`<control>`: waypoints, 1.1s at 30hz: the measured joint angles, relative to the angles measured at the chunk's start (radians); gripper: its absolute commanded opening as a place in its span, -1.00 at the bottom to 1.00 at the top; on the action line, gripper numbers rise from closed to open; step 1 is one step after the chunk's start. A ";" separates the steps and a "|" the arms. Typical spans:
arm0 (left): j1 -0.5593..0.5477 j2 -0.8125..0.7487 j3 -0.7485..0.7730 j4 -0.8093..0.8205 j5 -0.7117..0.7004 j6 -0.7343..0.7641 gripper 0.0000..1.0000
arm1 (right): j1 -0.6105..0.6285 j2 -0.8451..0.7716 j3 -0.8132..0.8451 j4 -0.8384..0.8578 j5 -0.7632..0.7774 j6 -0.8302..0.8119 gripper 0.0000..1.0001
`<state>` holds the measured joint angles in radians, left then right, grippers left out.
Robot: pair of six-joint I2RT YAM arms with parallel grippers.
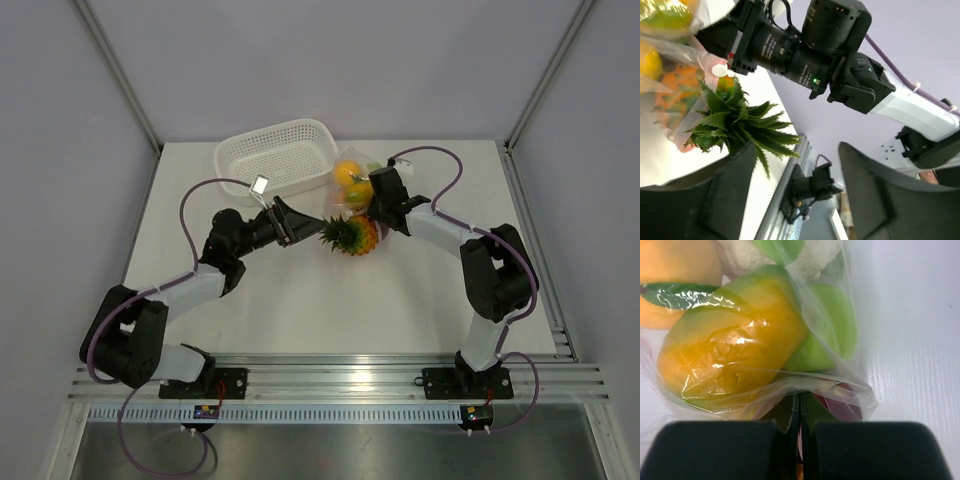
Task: Open the zip-top bag and remove the fake food
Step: Pick up the fake fruit from the zipper food storage bag.
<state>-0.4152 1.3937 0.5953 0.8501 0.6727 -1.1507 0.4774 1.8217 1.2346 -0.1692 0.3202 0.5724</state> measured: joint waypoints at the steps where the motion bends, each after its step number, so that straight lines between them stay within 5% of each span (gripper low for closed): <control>1: -0.005 -0.034 0.000 -0.049 -0.022 0.045 0.98 | 0.000 -0.001 -0.001 0.000 0.000 -0.001 -1.00; 13: -0.215 -0.201 0.072 -0.643 -0.468 0.443 0.98 | 0.000 -0.014 -0.010 0.000 -0.023 -0.006 -1.00; 23: -0.300 -0.100 0.117 -0.725 -0.669 0.476 0.98 | -0.001 -0.016 -0.011 0.000 -0.041 -0.008 -1.00; 33: -0.316 -0.016 0.179 -0.698 -0.729 0.484 0.98 | -0.001 -0.016 -0.011 0.001 -0.058 -0.008 -1.00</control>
<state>-0.7315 1.3781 0.7738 0.1516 -0.0563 -0.6670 0.4767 1.8053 1.2232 -0.1684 0.2619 0.5648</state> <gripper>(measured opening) 0.988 0.010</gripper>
